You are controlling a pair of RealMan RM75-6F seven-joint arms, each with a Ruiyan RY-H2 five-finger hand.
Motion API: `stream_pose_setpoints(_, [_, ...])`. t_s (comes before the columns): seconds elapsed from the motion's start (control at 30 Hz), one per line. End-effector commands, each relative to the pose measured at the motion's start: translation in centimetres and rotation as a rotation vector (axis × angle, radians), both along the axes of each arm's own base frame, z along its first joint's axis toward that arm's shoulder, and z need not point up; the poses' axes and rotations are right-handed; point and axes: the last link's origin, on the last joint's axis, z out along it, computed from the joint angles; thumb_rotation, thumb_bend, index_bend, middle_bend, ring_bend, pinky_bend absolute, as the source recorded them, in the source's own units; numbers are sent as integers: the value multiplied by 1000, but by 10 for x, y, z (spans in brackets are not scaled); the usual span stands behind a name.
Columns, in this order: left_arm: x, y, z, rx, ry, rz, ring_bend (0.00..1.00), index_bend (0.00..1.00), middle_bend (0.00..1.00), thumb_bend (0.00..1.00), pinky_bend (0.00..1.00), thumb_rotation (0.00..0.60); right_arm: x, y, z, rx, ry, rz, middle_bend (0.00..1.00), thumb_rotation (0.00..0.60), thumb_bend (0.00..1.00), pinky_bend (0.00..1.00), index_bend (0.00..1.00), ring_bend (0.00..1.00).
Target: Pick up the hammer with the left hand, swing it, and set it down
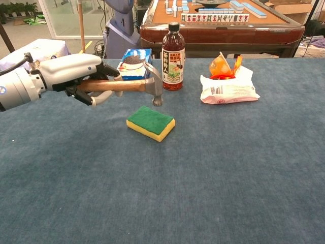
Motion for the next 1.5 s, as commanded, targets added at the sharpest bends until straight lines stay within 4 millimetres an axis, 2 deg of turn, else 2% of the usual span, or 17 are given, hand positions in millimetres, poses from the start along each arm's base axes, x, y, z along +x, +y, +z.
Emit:
stream_pose_setpoints(0.03, [1,-1,-5,-8,12,-11,925,834,1000,580,1000,600,-1,0,-1,1,-2,-2,390,600,323,374,319,307])
stream_pose_setpoints(0.47, [-10,-2,-24,24,174,-39,932,838,1000,580,1000,600,-5,0,-4,12,-8,-9,390,600,323,374,319,307])
stream_pose_setpoints(0.57, [-9,-2,-24,17,161,-26,932,838,1000,580,1000,600,-6,0,-4,10,-9,-12,390,600,323,374,319,306])
stream_pose_setpoints(0.67, [-6,-1,-15,4,90,13,932,838,1000,580,1000,600,-7,0,-3,9,-8,-11,390,600,323,374,319,307])
stream_pose_setpoints(0.93, [-2,-2,25,-56,-173,85,940,839,1000,580,1000,600,-9,-1,-5,10,-12,-18,390,600,323,374,318,307])
stream_pose_setpoints(1.07, [-6,-1,33,-44,-173,82,944,841,1000,580,1000,600,-9,-2,-6,15,-13,-20,390,600,323,374,318,307])
stream_pose_setpoints(1.2, [-8,-1,25,-38,-120,81,944,841,1000,580,1000,600,-8,-4,-8,20,-12,-17,390,600,323,374,318,306])
stream_pose_setpoints(1.5, [-9,0,-8,-49,28,66,945,841,1000,580,1000,600,-9,-3,-8,22,-9,-27,390,600,323,374,318,307])
